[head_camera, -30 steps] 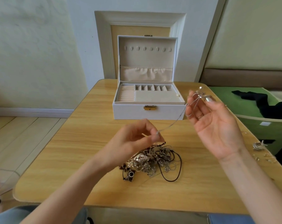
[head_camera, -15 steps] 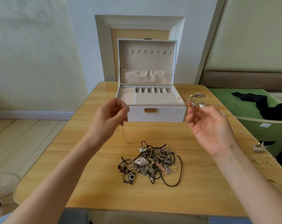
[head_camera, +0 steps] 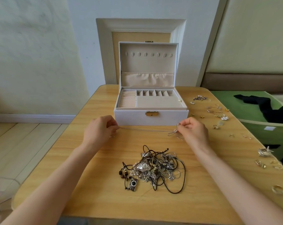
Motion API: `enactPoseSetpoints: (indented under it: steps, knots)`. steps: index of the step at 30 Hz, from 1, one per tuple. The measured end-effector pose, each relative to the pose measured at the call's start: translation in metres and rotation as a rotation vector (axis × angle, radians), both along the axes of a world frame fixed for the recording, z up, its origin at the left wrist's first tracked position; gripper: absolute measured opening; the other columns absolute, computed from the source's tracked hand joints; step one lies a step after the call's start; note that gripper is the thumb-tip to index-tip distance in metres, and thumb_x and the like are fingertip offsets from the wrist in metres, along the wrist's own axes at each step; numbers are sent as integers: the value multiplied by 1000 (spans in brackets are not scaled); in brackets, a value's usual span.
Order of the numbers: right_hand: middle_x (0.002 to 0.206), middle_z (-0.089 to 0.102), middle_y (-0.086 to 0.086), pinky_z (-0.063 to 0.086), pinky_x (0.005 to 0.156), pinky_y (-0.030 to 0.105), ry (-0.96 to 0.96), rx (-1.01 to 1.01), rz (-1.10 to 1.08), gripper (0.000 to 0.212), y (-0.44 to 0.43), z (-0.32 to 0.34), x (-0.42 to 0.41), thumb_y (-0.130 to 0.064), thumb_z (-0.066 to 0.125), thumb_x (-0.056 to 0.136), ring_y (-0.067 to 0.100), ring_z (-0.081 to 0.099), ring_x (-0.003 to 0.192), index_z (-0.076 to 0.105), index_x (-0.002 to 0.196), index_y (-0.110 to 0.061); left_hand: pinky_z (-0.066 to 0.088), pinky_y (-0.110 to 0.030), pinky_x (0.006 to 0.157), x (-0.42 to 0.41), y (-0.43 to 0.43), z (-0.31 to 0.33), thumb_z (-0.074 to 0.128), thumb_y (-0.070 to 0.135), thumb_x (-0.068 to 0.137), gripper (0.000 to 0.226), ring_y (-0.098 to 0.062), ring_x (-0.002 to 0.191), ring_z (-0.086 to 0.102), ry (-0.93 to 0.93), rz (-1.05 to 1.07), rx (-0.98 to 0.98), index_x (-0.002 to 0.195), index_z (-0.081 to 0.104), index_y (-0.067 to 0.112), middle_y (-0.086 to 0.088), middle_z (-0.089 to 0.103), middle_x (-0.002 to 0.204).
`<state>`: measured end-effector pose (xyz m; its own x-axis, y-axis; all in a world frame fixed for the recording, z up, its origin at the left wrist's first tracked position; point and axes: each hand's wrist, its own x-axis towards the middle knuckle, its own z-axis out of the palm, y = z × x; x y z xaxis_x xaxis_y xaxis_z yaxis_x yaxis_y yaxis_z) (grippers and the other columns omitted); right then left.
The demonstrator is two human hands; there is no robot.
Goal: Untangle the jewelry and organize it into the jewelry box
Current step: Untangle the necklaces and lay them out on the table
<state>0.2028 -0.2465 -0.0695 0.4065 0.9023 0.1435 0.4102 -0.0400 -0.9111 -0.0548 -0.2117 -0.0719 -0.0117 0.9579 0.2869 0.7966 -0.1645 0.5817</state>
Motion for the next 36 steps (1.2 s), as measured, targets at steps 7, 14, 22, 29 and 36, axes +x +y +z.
enactPoseSetpoints:
  steps: [7, 14, 22, 29, 36]
  knots:
    - [83, 67, -2, 53, 72, 35, -180, -28, -14, 3, 19, -11, 10, -16, 62, 84, 17, 64, 77, 62, 84, -19, 38, -28, 60, 2, 8, -5, 66, 18, 85, 5, -19, 84, 56, 61, 80, 41, 88, 65, 22, 5, 64, 85]
    - [83, 62, -6, 44, 68, 27, -364, 60, 37, 8, 24, -14, 15, -12, 63, 84, 16, 60, 81, 64, 89, -18, 45, -41, 84, 6, 5, -3, 69, 15, 81, 12, -24, 95, 56, 102, 63, 61, 91, 64, 20, 6, 61, 85]
    - [82, 67, -11, 44, 67, 19, -356, 33, 560, 10, -24, 25, -8, -18, 69, 82, 7, 54, 69, 71, 82, -27, 50, -24, 78, 29, -39, 23, 67, 26, 83, 12, -6, 80, 58, 196, -246, 25, 81, 56, 28, 15, 59, 83]
    - [88, 60, -11, 43, 69, 22, -555, -151, 769, 16, -43, 25, -18, -31, 79, 71, 0, 49, 67, 66, 78, -38, 43, -10, 65, 41, -57, 21, 74, 31, 76, 19, -2, 76, 57, 64, -607, -293, 91, 65, 25, 10, 64, 88]
    - [62, 58, -18, 36, 55, 13, -553, -209, 749, 18, -45, 33, -12, -24, 77, 75, -3, 47, 57, 62, 67, -29, 38, -8, 69, 41, -56, 19, 72, 24, 80, 12, 4, 76, 50, 91, -679, -343, 82, 63, 31, 14, 52, 89]
